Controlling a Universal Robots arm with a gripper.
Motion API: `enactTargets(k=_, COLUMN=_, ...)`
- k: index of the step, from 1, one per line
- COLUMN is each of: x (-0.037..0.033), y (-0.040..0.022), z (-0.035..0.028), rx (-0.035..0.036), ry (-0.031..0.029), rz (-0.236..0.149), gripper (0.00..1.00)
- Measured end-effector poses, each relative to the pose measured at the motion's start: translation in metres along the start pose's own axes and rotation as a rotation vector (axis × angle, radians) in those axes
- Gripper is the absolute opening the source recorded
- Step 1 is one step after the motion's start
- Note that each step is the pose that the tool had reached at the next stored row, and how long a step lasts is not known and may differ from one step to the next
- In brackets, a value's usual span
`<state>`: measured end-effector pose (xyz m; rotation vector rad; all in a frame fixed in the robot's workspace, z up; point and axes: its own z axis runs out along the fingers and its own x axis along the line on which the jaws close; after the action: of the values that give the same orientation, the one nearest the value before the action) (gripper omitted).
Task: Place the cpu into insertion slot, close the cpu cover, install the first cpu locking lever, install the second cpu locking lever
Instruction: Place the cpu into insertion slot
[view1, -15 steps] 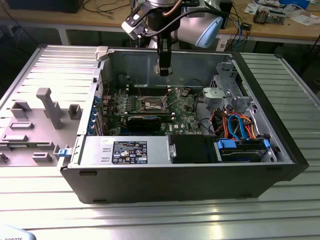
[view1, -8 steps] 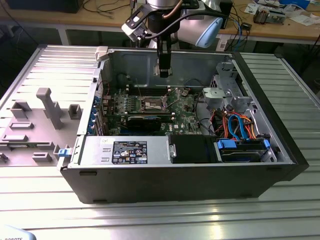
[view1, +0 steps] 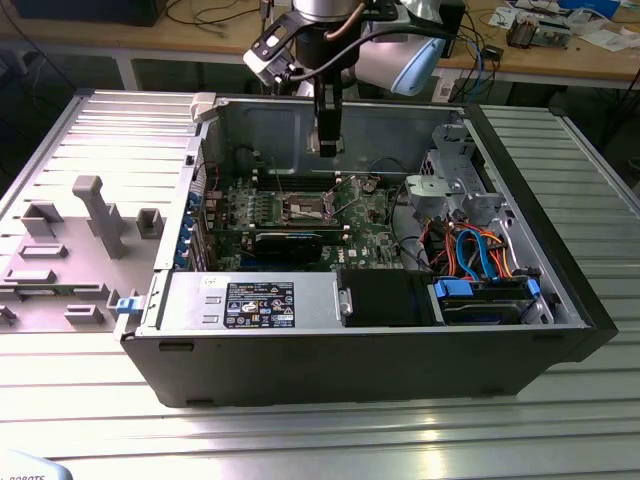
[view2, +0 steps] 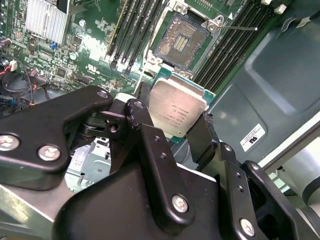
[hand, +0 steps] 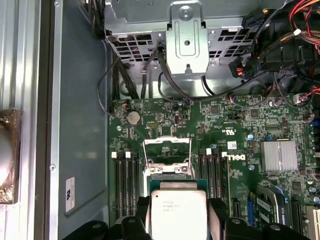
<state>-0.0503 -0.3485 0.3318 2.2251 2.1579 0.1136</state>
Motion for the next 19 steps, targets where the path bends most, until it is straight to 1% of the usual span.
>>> enactTargets(k=4, x=-0.0002, y=-0.0004, z=0.0059, rx=0.0019, ry=0.0, rz=0.0, gripper=0.54)
enactTargets(k=10, x=-0.0003, y=-0.0008, z=0.0109, rx=0.0052, ry=-0.0002, rz=0.0, gripper=0.54)
enactTargets(k=11, x=-0.0004, y=-0.0012, z=0.0154, rx=0.006, ry=-0.0002, rz=0.0, gripper=0.54)
enactTargets(k=13, x=-0.0005, y=-0.0017, z=0.0213, rx=0.0082, ry=-0.0002, rz=0.0, gripper=0.54)
enactTargets(k=15, x=-0.0005, y=-0.0017, z=0.0214, rx=0.0081, ry=-0.0003, rz=0.0, gripper=0.54)
enactTargets(k=19, x=-0.0008, y=-0.0028, z=0.0301, rx=0.0095, ry=0.0043, rz=-0.06, gripper=0.54)
